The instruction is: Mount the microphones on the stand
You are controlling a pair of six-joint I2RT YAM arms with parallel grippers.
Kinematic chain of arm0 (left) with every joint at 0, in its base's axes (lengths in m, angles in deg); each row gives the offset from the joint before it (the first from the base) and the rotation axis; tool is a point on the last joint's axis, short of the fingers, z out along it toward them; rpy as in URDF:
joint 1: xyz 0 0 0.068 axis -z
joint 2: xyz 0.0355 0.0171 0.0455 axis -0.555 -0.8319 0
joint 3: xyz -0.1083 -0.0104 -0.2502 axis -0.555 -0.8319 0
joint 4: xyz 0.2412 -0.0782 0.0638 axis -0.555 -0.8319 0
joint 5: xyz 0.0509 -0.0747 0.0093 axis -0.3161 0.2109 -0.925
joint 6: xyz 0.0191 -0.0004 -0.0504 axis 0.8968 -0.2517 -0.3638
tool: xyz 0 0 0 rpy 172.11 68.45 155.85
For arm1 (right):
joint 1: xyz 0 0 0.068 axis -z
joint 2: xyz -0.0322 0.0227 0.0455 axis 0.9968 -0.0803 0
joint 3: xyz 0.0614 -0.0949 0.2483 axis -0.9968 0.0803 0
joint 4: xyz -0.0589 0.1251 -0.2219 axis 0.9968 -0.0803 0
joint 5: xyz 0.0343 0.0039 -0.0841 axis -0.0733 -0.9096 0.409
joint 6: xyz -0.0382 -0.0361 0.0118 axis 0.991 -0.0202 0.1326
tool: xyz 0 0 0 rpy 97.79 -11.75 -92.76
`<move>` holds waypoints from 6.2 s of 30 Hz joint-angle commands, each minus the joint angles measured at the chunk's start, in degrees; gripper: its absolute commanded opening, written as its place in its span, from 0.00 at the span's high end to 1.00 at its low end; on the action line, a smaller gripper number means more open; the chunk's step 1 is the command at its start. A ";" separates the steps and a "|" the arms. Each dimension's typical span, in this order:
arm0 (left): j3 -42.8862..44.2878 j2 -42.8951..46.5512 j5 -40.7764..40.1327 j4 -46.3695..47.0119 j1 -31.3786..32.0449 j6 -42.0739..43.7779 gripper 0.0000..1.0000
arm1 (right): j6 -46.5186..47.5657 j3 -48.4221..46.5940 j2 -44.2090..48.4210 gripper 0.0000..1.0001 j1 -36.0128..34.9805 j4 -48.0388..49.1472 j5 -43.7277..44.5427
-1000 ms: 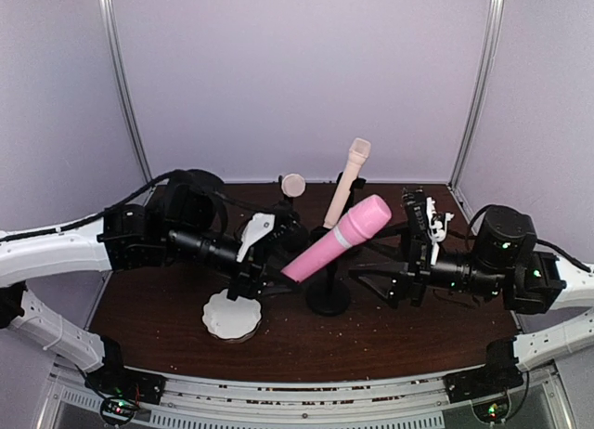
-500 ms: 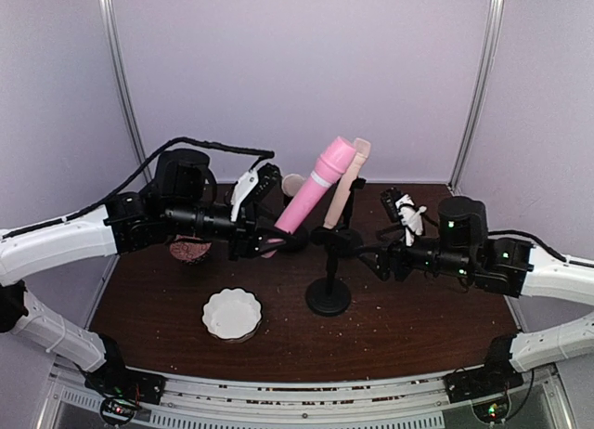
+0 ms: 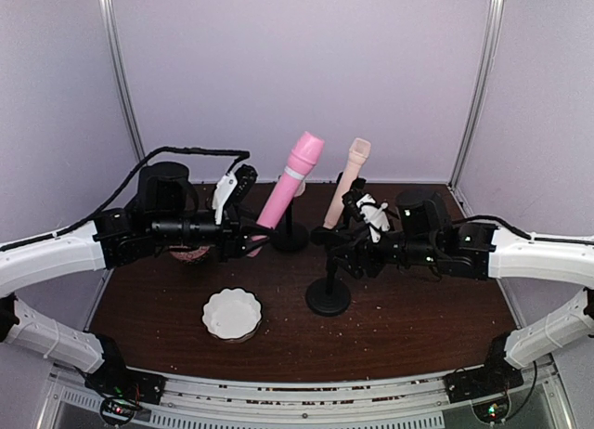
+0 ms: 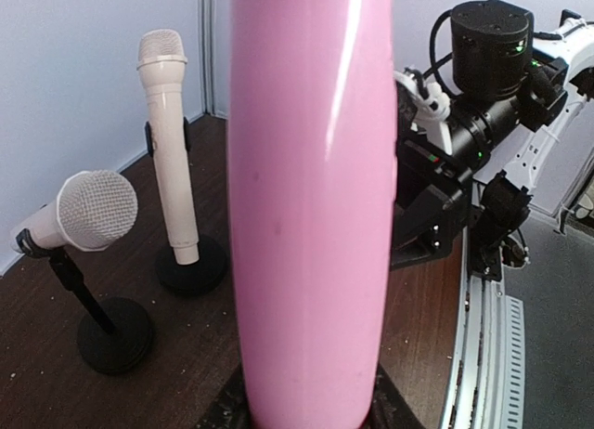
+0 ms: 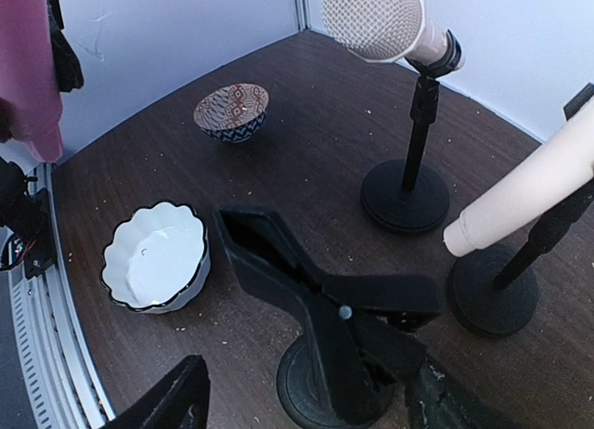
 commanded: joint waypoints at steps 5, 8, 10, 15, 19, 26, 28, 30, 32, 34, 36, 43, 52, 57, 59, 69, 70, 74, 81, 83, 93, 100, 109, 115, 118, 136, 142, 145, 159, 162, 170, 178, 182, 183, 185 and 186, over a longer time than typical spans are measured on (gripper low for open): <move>0.91 0.76 -7.57 3.16 -0.12 -2.52 1.00 | 2.66 -3.61 -2.00 0.31 -0.56 -1.50 0.74; 0.88 0.81 -9.09 2.89 -0.12 -2.30 1.00 | 2.58 -4.08 -1.59 0.34 -1.97 -2.81 0.97; 0.95 0.77 -10.11 2.49 -0.20 -1.91 1.00 | 2.17 -5.12 -1.27 0.35 -3.45 -4.35 1.69; 1.82 0.01 -9.94 1.20 -0.60 -1.55 1.00 | 1.57 -8.39 -1.96 0.38 -7.24 -8.42 3.41; 1.55 0.30 -9.57 1.43 -0.65 -1.02 1.00 | 0.44 -10.25 -2.51 0.39 -8.09 -10.25 3.08; 1.49 0.29 -7.57 1.18 -0.74 0.28 1.00 | 0.63 -9.49 -1.80 0.42 -8.11 -12.11 5.24; 1.57 0.24 -6.85 1.10 -0.73 0.60 1.00 | 1.09 -10.09 -1.52 0.44 -8.09 -13.98 5.13; 1.57 0.24 -5.94 0.93 -0.74 1.30 1.00 | 2.34 -10.98 -0.27 0.45 -8.07 -16.03 5.64; 1.60 0.38 -4.89 0.74 -0.74 1.83 1.00 | 3.69 -11.56 1.75 0.45 -7.84 -17.61 7.41; 1.72 0.35 -3.74 0.53 -0.74 2.38 1.00 | 4.56 -11.80 3.71 0.44 -7.19 -18.38 9.33; 1.88 0.10 -2.69 0.11 -0.82 2.86 1.00 | 4.40 -11.70 4.90 0.43 -6.18 -18.39 10.87; 3.09 -1.15 -1.28 -1.77 -0.81 3.50 1.00 | 2.47 -11.26 2.89 0.30 -5.47 -15.04 11.41; 3.24 -1.01 -0.49 -1.98 -0.87 3.92 1.00 | 10.15 -11.06 0.59 0.27 -5.32 -14.74 8.15; 3.27 -0.81 -0.39 -2.16 -0.90 4.25 1.00 | 10.35 -10.16 -0.46 0.30 -3.84 -14.80 6.58; 3.31 -0.88 -0.39 -2.16 -0.91 4.23 1.00 | 10.18 -9.32 -0.53 0.31 -3.33 -14.03 5.07; 3.44 -1.25 0.00 -2.42 -0.91 4.39 1.00 | 10.16 -8.39 -0.80 0.34 -2.64 -13.48 -0.17; 3.44 -1.25 -0.10 -2.43 -0.91 4.50 1.00 | 10.17 -8.40 -0.81 0.31 -2.66 -13.53 -0.92; 3.49 -1.25 0.05 -2.43 -0.91 4.52 1.00 | 9.89 -8.21 -0.22 0.28 -2.61 -13.83 -2.70; 3.54 -1.56 0.44 -2.52 -0.91 4.51 1.00 | 8.38 -6.92 0.76 0.31 -2.62 -13.50 -0.82; 3.55 -1.52 0.37 -2.52 -0.91 4.59 1.00 | 8.04 -6.32 0.94 0.33 -2.57 -13.16 -0.47; 3.69 -1.86 0.36 -2.60 -0.90 4.68 1.00 | 7.61 -4.24 2.24 0.46 -2.62 -10.61 -0.32; 3.28 -2.84 0.13 -2.14 -0.91 5.26 1.00 | 8.27 -2.55 3.34 0.71 -2.61 -8.33 -0.91; -1.75 -5.86 2.06 8.85 -0.91 10.05 1.00 | 8.93 1.35 5.19 0.75 -2.49 -4.03 -1.56; -4.99 -8.59 2.11 18.29 -0.91 15.09 1.00 | 8.74 3.94 5.73 0.75 -2.29 0.69 -1.76; -5.29 -10.32 3.56 19.19 -0.91 17.36 1.00 | 8.36 6.54 6.28 0.75 -1.80 5.10 -2.70; -15.13 -30.00 -0.04 66.05 2.04 7.68 1.00 | 6.66 10.73 5.44 0.75 -0.98 13.86 -5.77; -14.76 -30.96 -0.02 64.42 3.52 10.61 1.00 | 6.31 10.56 5.42 0.75 -1.02 14.32 -5.75; -13.87 -30.59 0.72 61.47 3.68 12.80 1.00 | 6.03 10.15 4.73 0.75 -0.97 14.31 -5.85; -11.81 -32.06 1.48 59.46 5.33 13.66 1.00 | 4.90 9.49 4.27 0.62 -1.05 14.26 -4.88; -11.54 -32.44 1.59 59.54 5.49 13.36 1.00 | 4.83 9.22 4.38 0.56 -0.98 13.79 -4.71; -11.99 -32.54 0.18 58.17 5.51 13.83 1.00 | 4.03 9.39 8.17 0.30 -1.04 10.78 -3.19; -11.24 -31.86 -3.60 54.97 5.50 10.78 0.66 | 3.40 9.96 13.76 0.24 -0.97 6.88 -2.07; -12.22 -29.34 -6.90 54.12 5.50 9.99 0.36 | 2.88 10.17 15.94 0.24 -1.02 5.84 -1.87; -12.89 -28.32 -7.62 54.35 5.50 9.82 0.28 | 2.88 10.23 16.40 0.24 -1.01 5.36 -1.55; -14.08 -26.22 -8.58 53.54 5.57 10.15 0.03 | 2.77 10.47 17.46 0.23 -1.00 4.58 -1.08; -14.77 -25.19 -9.00 52.78 5.57 10.42 0.02 | 2.77 10.59 18.02 0.23 -1.03 4.27 -0.63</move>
